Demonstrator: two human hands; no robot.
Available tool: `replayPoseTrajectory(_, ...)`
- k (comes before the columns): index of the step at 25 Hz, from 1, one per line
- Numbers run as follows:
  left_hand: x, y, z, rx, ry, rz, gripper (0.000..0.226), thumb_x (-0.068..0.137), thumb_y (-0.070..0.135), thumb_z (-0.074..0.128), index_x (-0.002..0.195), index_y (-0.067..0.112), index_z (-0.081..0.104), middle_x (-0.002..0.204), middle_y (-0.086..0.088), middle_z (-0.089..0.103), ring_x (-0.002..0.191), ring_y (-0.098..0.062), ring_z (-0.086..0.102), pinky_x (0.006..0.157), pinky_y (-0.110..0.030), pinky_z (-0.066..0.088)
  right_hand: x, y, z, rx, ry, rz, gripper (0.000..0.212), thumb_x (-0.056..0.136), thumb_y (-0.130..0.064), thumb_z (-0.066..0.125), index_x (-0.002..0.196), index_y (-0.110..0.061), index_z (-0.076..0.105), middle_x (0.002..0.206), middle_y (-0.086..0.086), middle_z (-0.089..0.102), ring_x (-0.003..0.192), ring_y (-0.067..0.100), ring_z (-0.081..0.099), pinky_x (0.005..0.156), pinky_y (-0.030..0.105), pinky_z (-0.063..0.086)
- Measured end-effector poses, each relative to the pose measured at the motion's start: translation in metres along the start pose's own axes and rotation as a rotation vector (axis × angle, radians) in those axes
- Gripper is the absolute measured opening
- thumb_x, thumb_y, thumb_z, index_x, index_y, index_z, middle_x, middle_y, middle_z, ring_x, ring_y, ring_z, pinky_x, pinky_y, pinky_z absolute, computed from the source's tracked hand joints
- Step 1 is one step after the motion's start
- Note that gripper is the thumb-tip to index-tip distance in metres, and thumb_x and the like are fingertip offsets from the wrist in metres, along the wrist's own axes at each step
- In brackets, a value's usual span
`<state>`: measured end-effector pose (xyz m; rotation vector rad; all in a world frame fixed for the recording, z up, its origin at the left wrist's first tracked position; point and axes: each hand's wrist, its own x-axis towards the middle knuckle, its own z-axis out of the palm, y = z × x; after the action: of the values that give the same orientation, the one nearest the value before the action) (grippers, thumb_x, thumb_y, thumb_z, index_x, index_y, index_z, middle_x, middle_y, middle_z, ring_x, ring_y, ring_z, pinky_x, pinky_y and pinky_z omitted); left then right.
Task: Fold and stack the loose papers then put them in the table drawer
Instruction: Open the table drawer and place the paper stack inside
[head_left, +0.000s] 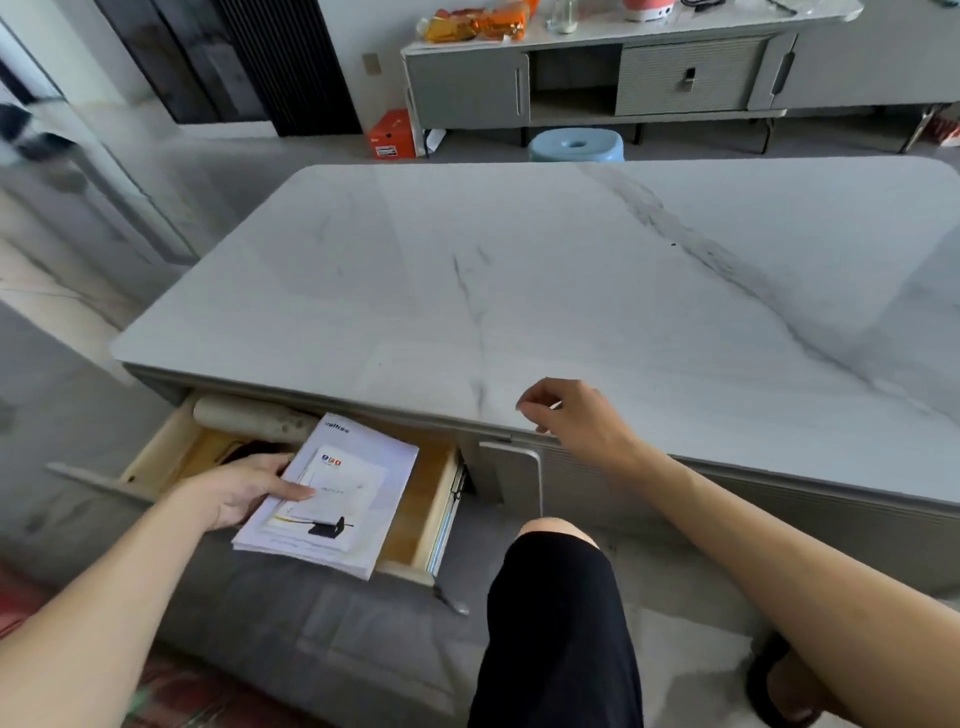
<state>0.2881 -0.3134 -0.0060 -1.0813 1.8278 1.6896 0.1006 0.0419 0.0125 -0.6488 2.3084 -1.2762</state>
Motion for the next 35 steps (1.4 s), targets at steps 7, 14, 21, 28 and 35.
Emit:
replayPoseTrajectory(7,0.077,-0.019,0.011,0.000,0.053,-0.110,0.060,0.074,-0.022,0.063,0.131,-0.004,0.054,0.109,-0.019,0.071,0.102,-0.032,0.065,0.092,-0.041,0.050,0.026,0.008,-0.001,0.048,0.027,0.012,0.015,0.092,-0.019,0.057,0.094,-0.018,0.072,0.082,-0.008,0.069,0.071,0.007,0.066,0.069,0.016,0.050)
replayPoseTrajectory(14,0.137,-0.021,0.026,0.237,0.024,-0.225,0.097,0.083,-0.002,0.070,0.156,0.019,0.010,0.163,-0.005,0.016,0.150,-0.027,0.017,0.121,-0.045,0.015,0.036,0.023,-0.001,0.055,-0.004,0.022,0.015,0.093,-0.020,0.056,0.094,-0.017,0.071,0.083,-0.007,0.069,0.070,0.004,0.064,0.065,0.010,0.047)
replayPoseTrajectory(21,0.160,-0.040,0.041,0.741,0.187,-0.152,0.099,0.075,0.011,0.081,0.153,0.013,0.021,0.155,-0.010,0.036,0.137,-0.029,0.040,0.109,-0.037,0.039,0.040,0.027,-0.002,0.044,-0.013,0.013,0.015,0.093,-0.021,0.057,0.093,-0.017,0.071,0.084,-0.005,0.070,0.070,0.006,0.064,0.060,0.006,0.043)
replayPoseTrajectory(28,0.159,-0.037,0.065,0.967,0.284,-0.162,0.083,0.077,0.025,0.079,0.144,0.016,0.032,0.128,-0.013,0.058,0.104,-0.030,0.063,0.075,-0.040,0.060,0.038,0.028,0.000,0.042,-0.014,0.011,0.015,0.094,-0.021,0.057,0.095,-0.016,0.071,0.086,-0.003,0.071,0.070,0.006,0.063,0.060,0.005,0.042)
replayPoseTrajectory(35,0.155,-0.037,0.073,1.059,0.272,-0.158,0.073,0.076,0.033,0.079,0.136,0.013,0.042,0.122,-0.010,0.064,0.105,-0.026,0.065,0.088,-0.038,0.055,0.034,0.032,-0.003,0.022,-0.006,0.018,0.015,0.094,-0.022,0.056,0.095,-0.017,0.070,0.086,-0.003,0.071,0.070,0.006,0.064,0.058,0.006,0.042)
